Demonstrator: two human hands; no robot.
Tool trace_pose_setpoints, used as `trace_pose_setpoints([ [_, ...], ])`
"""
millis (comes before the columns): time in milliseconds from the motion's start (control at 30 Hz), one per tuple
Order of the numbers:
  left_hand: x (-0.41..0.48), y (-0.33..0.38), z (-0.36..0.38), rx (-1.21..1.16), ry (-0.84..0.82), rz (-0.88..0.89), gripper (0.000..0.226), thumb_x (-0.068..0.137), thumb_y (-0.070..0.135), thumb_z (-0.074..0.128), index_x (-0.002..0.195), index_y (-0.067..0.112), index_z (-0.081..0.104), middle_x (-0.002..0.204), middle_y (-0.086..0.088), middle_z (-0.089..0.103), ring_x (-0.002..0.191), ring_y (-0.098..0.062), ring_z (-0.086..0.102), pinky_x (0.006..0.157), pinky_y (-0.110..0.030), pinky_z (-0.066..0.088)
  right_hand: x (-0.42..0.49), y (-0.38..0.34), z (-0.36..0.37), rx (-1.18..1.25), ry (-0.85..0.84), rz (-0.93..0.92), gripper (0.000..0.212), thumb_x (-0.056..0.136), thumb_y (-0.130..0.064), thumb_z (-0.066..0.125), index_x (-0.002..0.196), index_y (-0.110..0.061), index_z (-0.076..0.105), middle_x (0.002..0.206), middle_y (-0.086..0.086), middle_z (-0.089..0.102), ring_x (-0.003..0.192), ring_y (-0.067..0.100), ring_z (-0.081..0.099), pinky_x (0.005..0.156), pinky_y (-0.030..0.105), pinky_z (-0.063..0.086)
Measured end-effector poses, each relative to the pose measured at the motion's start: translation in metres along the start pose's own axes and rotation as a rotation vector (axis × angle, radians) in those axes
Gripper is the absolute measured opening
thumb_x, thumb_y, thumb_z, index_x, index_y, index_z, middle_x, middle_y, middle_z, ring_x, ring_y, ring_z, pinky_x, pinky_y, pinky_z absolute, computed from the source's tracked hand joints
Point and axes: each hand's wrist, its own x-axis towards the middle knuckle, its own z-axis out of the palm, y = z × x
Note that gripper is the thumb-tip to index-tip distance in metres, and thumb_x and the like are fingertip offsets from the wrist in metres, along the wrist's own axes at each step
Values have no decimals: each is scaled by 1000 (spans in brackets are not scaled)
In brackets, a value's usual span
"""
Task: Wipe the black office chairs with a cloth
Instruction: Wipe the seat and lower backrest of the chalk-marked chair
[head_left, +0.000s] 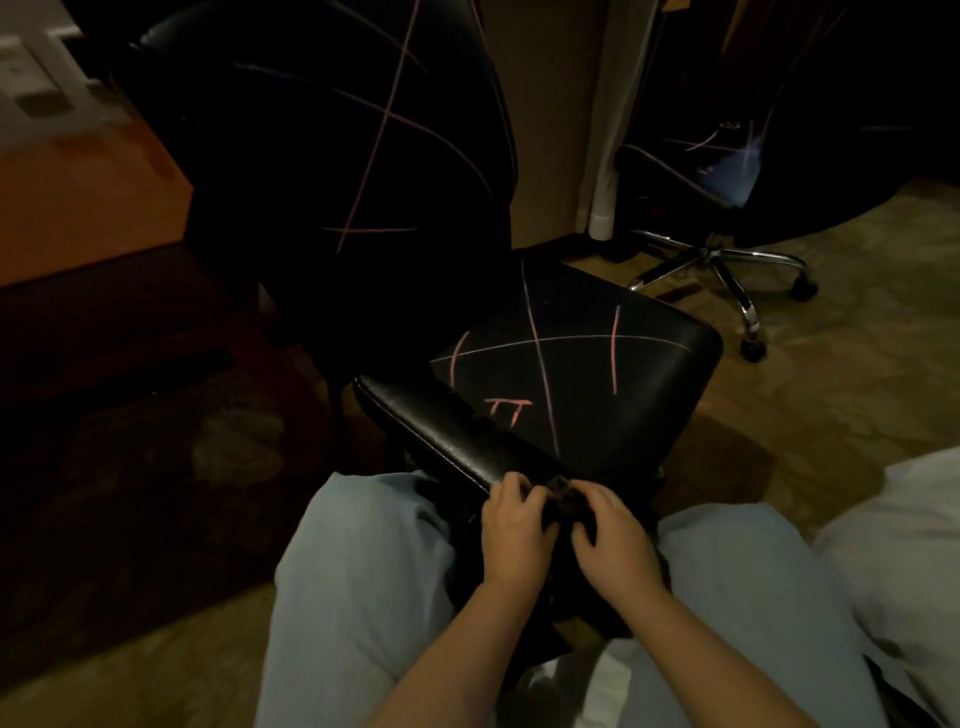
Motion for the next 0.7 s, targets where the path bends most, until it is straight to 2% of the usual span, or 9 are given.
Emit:
trace_pose_setpoints([
  [67,1,1,0,-41,-28,-28,22,77,16,72,98,15,67,99,-1,53,83,-19,58,68,-34,52,1,-5,7,-53,-59,-71,51,94,-14,55,142,-26,43,148,-8,39,135,9,37,109,24,33],
  [133,2,-1,1,-90,-76,-28,25,82,14,65,107,14,64,104,-1,53,85,-19,60,72,-36,52,4,-7,12,-71,-83,-63,52,94,-9,52,141,-27,44,151,-9,35,139,9,32,112,24,29],
  [233,2,-3,-1,-171,-85,-2,31,84,10,62,115,16,61,109,2,54,91,-14,59,78,-31,51,12,-8,17,-54,-64,-34,52,93,-4,51,139,-27,45,150,-8,38,138,8,33,112,23,29],
  [300,1,-4,-5,-224,-100,7,37,84,5,59,119,17,58,113,5,54,96,-10,57,81,-22,48,17,-8,18,-85,-50,-33,51,93,-7,54,139,-26,45,148,-7,41,137,9,34,111,23,30],
  [400,3,-8,-16,-300,-106,-40,37,82,2,58,114,20,57,108,11,55,94,0,54,80,-10,43,23,-7,16,-142,-64,-84,50,91,-13,58,138,-26,47,141,-7,45,132,11,35,109,24,32],
  [500,8,-18,-19,-270,-57,-80,28,82,5,58,107,18,60,102,9,56,93,-2,54,81,-13,43,24,-8,16,-233,-135,-159,52,92,-27,57,142,-30,41,145,-8,39,133,12,30,107,25,35],
  [533,10,-21,-19,-229,-39,-103,28,84,6,57,109,18,60,106,7,57,98,-5,54,87,-16,44,23,-7,17,-285,-145,-186,53,92,-34,55,143,-32,40,147,-8,36,134,13,29,106,27,36],
  [600,13,-27,-15,-132,-12,-163,36,88,9,56,123,16,58,127,2,54,120,-12,48,105,-23,38,21,-5,22,-353,-131,-233,52,92,-45,53,141,-32,44,149,-6,37,135,15,31,104,31,39],
  [700,13,-28,-9,-42,-35,-222,48,95,16,50,143,14,43,152,-3,36,142,-16,28,117,-25,16,21,-4,28,-390,-119,-264,46,91,-39,59,135,-27,53,145,-3,45,134,18,38,104,35,41],
])
